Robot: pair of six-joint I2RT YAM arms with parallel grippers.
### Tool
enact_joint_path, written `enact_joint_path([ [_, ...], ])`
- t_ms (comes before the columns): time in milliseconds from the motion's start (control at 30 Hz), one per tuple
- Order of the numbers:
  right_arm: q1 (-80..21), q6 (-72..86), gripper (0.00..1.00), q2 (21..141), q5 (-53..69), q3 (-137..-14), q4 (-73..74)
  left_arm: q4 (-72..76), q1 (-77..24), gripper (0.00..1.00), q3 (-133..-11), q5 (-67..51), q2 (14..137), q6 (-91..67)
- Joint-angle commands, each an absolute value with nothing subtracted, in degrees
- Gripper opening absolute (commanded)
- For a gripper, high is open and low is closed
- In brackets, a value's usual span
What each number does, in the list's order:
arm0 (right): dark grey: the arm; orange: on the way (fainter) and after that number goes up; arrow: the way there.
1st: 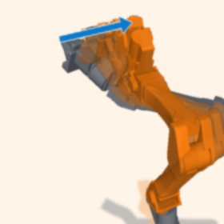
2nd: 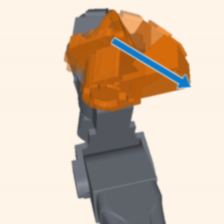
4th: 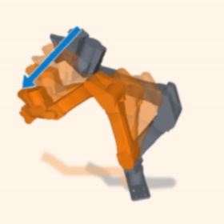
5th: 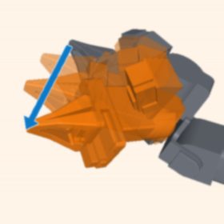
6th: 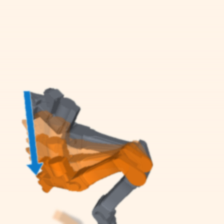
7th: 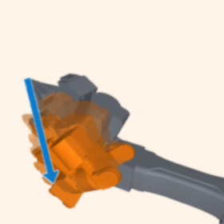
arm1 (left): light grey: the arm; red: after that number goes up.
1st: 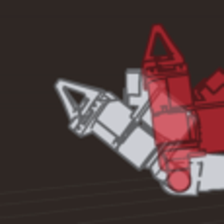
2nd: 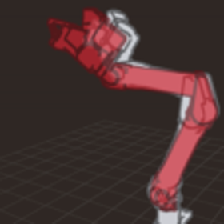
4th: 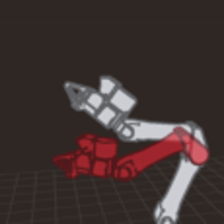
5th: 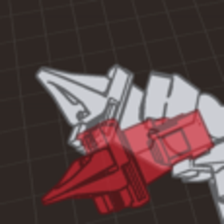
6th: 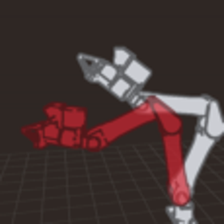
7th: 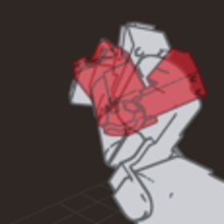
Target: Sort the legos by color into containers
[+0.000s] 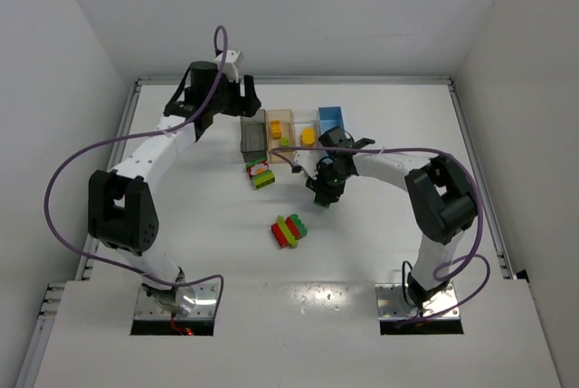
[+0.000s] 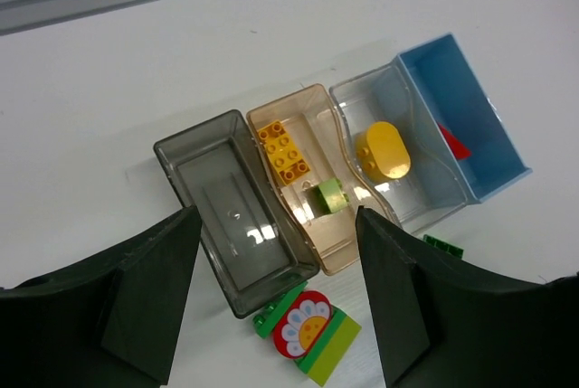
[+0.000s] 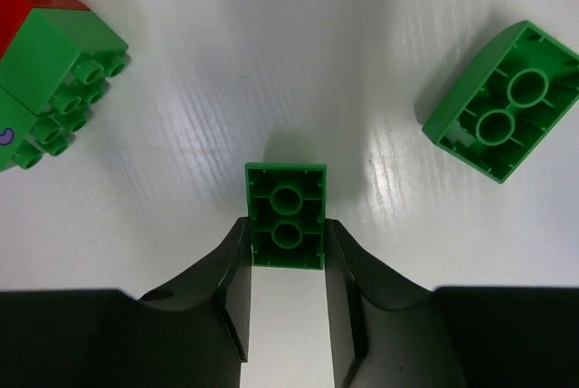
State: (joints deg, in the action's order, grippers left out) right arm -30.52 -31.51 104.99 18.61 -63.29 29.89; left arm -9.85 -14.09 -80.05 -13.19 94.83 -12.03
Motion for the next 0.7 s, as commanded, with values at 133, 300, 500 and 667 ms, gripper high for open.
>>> enact_joint_path([
  [133, -30.8, -32.3, 0.04, 103.0, 21.9, -67.6, 28.4, -8.3, -9.3, 0.75, -80.9, -10.7, 91.3, -11.9],
  [300, -30.8, -29.2, 0.02, 100.1, 29.1, -73.6, 28.2, -7.7, -3.2, 0.75, -77.9, -11.2, 89.3, -14.3],
  [500, -30.8, -15.4, 0.02, 102.1, 32.9, -85.6, 17.8, -7.7, 0.2, 0.75, -74.5, -11.8, 86.9, -14.9],
  [667, -30.8, -6.4, 0.02, 115.2, 32.9, -100.7, 12.5, -7.7, 1.3, 0.75, -72.7, -11.8, 86.4, -14.9],
])
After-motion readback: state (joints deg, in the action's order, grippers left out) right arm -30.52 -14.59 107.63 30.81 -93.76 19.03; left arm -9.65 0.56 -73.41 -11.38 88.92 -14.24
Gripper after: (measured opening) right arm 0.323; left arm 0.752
